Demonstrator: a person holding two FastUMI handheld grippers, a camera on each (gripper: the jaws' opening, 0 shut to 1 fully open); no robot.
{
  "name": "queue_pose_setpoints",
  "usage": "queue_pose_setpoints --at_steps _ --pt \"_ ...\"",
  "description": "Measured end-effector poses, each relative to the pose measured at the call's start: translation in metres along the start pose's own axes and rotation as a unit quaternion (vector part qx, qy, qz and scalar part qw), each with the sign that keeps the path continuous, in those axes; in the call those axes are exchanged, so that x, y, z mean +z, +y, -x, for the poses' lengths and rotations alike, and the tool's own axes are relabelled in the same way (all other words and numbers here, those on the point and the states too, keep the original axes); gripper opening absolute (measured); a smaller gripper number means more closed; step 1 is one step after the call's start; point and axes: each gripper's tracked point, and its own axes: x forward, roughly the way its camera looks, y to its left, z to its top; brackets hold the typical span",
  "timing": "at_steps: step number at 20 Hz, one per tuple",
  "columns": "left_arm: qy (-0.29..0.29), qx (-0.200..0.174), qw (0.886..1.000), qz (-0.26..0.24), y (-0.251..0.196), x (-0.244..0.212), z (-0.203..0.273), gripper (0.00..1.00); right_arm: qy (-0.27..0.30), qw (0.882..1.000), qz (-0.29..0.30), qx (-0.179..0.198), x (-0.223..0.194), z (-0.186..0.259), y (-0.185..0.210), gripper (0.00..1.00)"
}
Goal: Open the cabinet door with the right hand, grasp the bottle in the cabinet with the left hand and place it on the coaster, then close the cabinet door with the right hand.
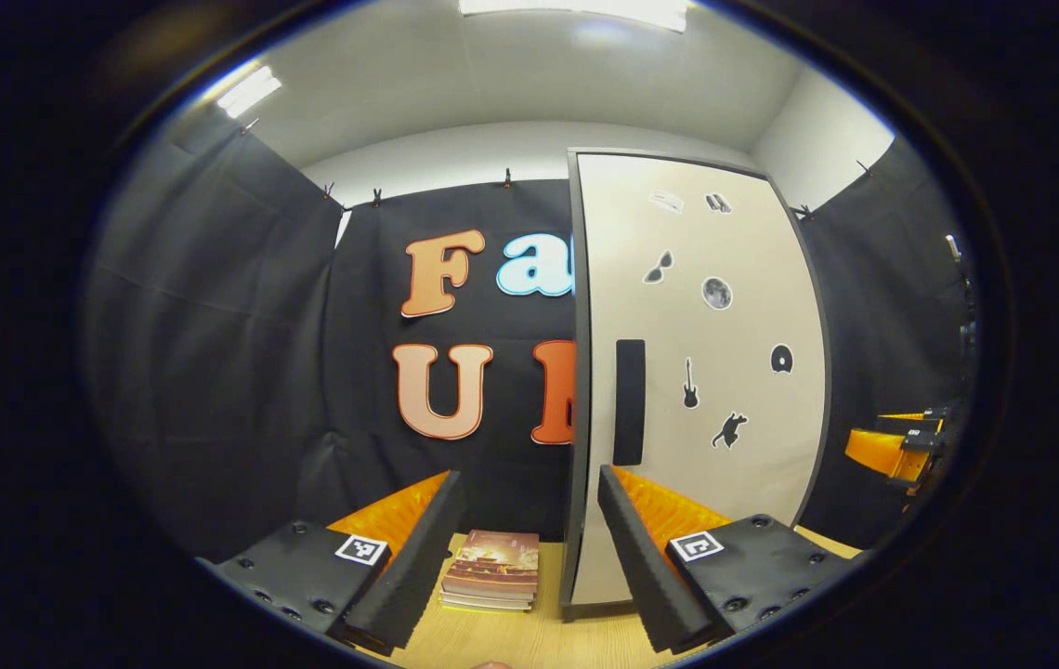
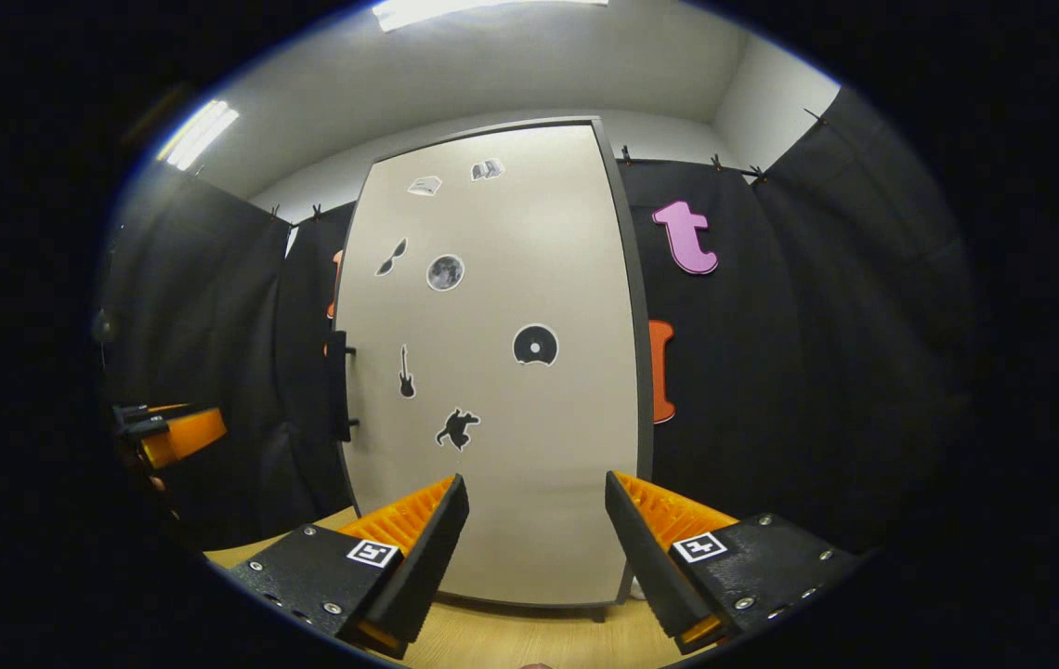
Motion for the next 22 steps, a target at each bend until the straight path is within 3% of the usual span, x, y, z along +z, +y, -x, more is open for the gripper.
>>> queue_pose_setpoints --at_steps 6,22 --pt "-0.015 0.006 1.0 -0.016 -0.01 0.005 0.011 0.95 0.013 1.0 0.009 0.0 -0.01 0.028 0.003 0.92" --pt "0.008 0.002 1.0 -0.015 -0.016 0.004 0.018 0.95 0.008 0.999 0.033 0.001 0.026 0.049 0.002 0.92"
